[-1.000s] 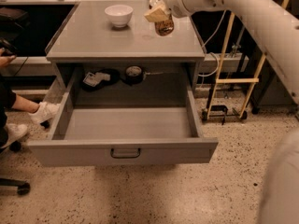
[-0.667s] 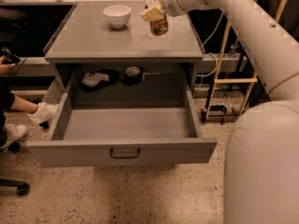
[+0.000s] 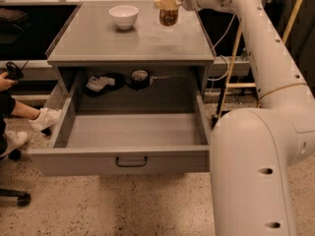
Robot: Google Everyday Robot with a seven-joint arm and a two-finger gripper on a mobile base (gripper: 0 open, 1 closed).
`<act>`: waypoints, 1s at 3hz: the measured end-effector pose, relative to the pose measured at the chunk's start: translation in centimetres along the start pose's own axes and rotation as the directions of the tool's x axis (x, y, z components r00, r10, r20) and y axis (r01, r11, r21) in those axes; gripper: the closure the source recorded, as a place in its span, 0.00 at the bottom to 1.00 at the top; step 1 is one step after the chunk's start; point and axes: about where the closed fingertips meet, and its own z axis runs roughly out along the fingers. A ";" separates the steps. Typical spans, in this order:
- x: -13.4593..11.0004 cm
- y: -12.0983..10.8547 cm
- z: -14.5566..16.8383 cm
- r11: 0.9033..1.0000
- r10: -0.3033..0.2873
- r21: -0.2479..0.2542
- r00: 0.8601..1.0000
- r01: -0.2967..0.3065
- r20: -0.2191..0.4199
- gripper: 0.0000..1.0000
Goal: Pick orange can from top drawer and place on counter
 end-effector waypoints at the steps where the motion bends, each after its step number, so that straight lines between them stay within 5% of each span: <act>1: -0.5 -1.9 -0.7 0.999 0.047 0.022 0.998 -0.048 0.045 1.00; 2: 1.4 0.0 -0.4 0.993 0.110 -0.039 0.989 -0.114 -0.096 1.00; 3: 2.6 1.3 -0.8 0.981 0.166 -0.072 0.972 -0.180 -0.167 1.00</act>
Offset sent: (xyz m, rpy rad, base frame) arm 0.0885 -0.0558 0.0092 -0.0772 0.5905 -0.0583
